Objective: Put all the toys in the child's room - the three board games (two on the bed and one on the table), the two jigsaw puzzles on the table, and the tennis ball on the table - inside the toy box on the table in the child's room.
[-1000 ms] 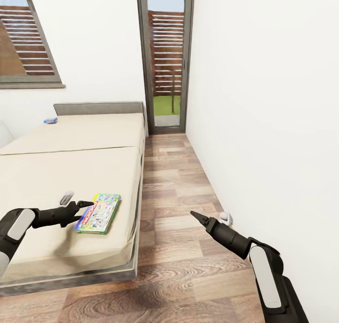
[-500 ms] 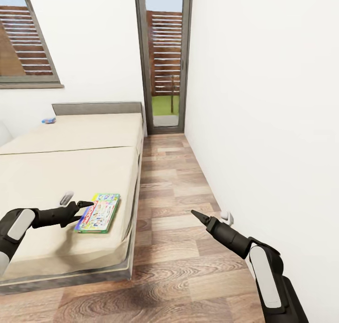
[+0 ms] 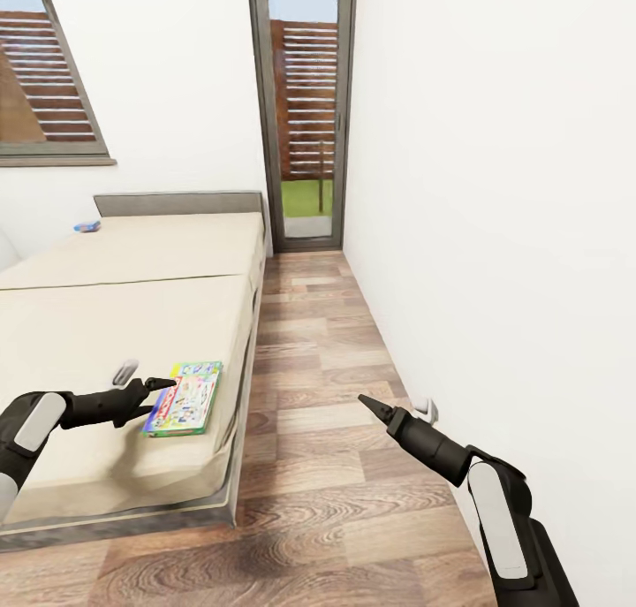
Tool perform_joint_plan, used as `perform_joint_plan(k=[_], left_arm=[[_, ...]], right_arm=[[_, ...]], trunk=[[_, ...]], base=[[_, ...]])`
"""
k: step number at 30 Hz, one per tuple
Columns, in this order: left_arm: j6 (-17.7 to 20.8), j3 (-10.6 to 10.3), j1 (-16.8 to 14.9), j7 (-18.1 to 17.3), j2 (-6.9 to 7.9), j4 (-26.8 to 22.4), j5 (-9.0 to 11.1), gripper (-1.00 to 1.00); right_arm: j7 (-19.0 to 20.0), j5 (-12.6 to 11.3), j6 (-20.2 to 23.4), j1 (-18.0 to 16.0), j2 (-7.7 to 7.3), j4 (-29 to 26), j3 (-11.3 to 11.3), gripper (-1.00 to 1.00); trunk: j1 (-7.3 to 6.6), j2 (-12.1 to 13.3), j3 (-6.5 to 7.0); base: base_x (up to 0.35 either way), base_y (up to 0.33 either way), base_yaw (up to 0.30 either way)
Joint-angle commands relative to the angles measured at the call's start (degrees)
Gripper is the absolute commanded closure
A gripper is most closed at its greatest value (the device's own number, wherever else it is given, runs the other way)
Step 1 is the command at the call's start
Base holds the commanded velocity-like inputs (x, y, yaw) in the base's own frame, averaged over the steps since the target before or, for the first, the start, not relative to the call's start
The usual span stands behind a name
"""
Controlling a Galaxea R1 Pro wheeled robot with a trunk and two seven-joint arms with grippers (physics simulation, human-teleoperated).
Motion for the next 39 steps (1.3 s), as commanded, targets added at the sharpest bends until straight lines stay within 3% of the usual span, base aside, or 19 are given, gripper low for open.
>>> perform_joint_plan(k=[1,39], left_arm=[[0.3,0.1,0.0,-0.2,-0.04,0.1,-1.3,-1.00],[0.3,0.1,0.0,-0.2,-0.10,0.1,-1.3,-1.00]], right_arm=[[0.2,0.1,0.4,0.0,0.06,0.0,-0.2,-1.00],[0.2,0.1,0.4,0.0,0.06,0.0,0.3,-1.00]], trunk=[[0.00,0.0,-0.06],[0.00,0.0,-0.06]], base=[[0.000,-0.012,0.000],[0.000,-0.058,0.000]])
